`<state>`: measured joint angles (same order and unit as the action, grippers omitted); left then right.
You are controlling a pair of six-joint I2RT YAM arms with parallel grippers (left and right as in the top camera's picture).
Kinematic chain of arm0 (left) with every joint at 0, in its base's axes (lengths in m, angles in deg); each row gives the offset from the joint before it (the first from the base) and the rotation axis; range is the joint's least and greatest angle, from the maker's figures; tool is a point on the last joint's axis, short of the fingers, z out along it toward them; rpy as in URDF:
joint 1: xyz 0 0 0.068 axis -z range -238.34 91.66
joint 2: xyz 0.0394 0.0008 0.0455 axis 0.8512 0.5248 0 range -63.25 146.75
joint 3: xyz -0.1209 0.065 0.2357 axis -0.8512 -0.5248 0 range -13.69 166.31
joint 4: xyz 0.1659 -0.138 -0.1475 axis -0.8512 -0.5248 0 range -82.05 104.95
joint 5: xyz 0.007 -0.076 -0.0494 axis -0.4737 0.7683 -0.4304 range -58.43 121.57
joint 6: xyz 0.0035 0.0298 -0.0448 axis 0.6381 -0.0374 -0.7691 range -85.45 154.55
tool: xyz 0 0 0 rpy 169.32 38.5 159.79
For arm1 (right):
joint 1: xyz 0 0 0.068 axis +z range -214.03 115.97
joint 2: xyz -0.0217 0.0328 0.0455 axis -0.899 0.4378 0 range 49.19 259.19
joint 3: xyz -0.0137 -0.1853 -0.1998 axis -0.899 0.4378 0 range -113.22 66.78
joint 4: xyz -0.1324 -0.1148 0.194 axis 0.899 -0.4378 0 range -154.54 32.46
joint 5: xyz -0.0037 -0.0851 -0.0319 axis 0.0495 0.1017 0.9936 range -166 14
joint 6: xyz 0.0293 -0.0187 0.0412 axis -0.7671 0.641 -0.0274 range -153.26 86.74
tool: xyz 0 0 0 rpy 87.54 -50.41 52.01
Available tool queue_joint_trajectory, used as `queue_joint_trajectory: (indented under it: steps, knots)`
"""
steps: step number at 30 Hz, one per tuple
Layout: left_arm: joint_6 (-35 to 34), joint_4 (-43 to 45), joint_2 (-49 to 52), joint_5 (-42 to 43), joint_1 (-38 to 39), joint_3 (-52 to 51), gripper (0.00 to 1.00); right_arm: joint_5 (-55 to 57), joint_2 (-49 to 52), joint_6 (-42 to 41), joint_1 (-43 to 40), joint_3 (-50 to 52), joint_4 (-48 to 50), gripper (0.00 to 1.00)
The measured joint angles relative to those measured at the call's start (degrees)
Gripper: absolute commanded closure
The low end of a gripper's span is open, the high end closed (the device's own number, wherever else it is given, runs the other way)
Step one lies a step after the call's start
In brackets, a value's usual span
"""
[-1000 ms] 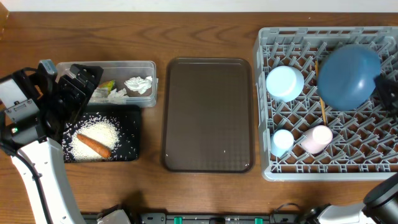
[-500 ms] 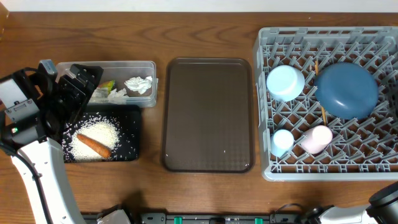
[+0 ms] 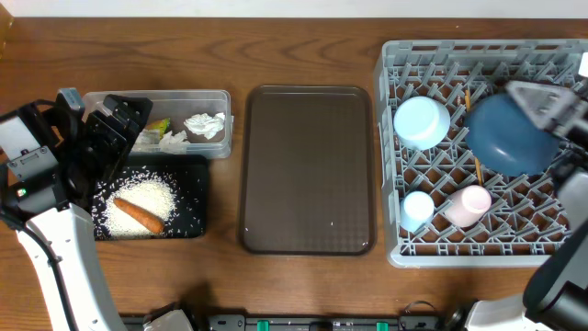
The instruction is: Sort waste into correct bins and load items into the dishwasher rack
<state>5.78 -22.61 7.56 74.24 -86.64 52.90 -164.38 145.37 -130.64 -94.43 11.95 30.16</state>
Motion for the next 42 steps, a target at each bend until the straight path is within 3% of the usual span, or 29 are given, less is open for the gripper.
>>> queue_joint_trajectory:
  steps: [10,20,25,27,28,33,42]
  knots:
    - [0.0,0.0,0.0,0.0,0.0,0.0,0.02,4.3,0.0,-2.7,17.4,-0.2,-7.7,0.48]
    - [0.0,0.0,0.0,0.0,0.0,0.0,0.02,19.4,0.0,1.5,34.5,-0.3,-20.8,0.48]
    - [0.0,0.0,0.0,0.0,0.0,0.0,0.02,27.9,-0.2,18.5,40.1,-0.8,-41.4,0.44]
    - [0.0,0.0,0.0,0.0,0.0,0.0,0.02,32.3,-0.3,27.1,42.0,-1.0,-52.5,0.27]
    - [0.0,0.0,0.0,0.0,0.0,0.0,0.02,35.4,-0.3,31.9,42.9,-1.1,-58.4,0.01]
    - [0.0,0.0,0.0,0.0,0.0,0.0,0.02,49.8,-0.2,52.3,44.5,-0.8,-73.0,0.01]
    - [0.0,0.0,0.0,0.0,0.0,0.0,0.02,64.3,-1.3,75.6,43.0,-0.9,-77.8,0.01]
